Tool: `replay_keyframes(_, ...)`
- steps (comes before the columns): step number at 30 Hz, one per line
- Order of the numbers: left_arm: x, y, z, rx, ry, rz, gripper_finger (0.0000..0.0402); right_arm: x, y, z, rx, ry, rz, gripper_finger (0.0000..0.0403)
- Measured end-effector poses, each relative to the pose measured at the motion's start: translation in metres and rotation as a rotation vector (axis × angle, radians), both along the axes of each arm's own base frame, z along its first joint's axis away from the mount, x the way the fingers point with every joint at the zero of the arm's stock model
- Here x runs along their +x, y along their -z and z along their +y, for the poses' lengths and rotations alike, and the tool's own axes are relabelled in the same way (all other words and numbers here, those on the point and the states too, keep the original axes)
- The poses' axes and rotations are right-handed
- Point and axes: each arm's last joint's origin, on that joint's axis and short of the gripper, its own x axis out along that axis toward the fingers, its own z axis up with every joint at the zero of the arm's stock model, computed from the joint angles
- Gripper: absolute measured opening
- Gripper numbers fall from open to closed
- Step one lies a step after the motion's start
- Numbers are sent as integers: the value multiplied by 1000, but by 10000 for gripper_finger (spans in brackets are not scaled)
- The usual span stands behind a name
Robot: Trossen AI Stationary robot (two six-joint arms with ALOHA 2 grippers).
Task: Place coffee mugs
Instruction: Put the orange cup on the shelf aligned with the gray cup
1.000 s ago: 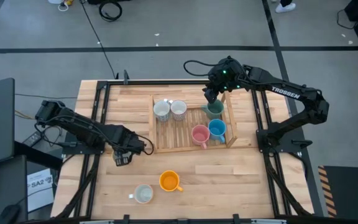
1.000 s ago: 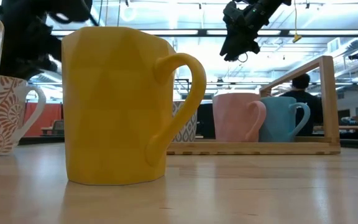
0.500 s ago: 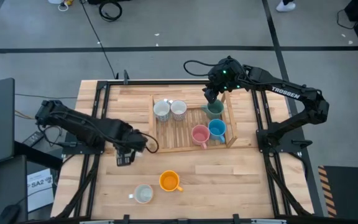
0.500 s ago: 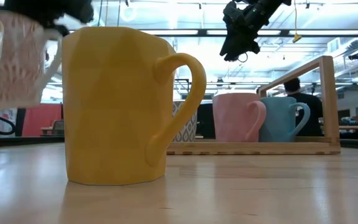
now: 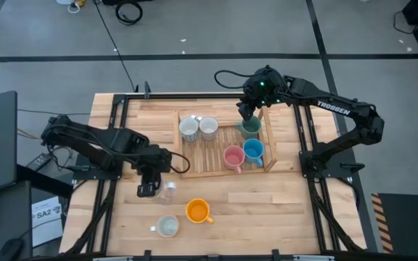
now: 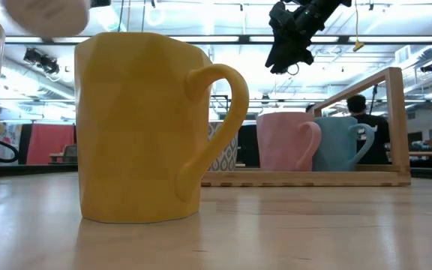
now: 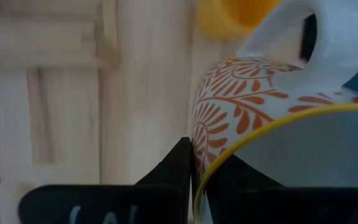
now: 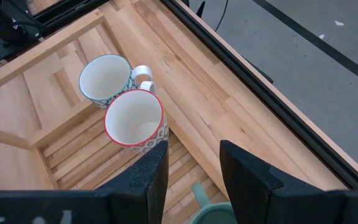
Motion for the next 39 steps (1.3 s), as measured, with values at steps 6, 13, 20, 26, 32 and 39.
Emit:
replay_keyframes(6, 11, -23, 4, -25, 29, -181, 36, 0, 0, 0, 0, 0, 0, 150)
replay_keyframes(13, 25, -40, 19, 0, 53, -367, 36, 0, 0, 0, 0, 0, 0, 150)
replay_keyframes(20, 39, -49, 45, 114, 103, -535, 36, 0, 0, 0, 0, 0, 0, 150)
replay_keyframes(26, 56, -46, 66, 214, 145, -601, 36, 0, 0, 0, 0, 0, 0, 150)
replay_keyframes(32, 80, -30, 82, 294, 220, -563, 36, -2, -1, 1, 1, 0, 2, 150)
replay_keyframes(39, 119, -26, 93, 357, 335, -488, 36, -7, -3, -2, -2, 14, 0, 150)
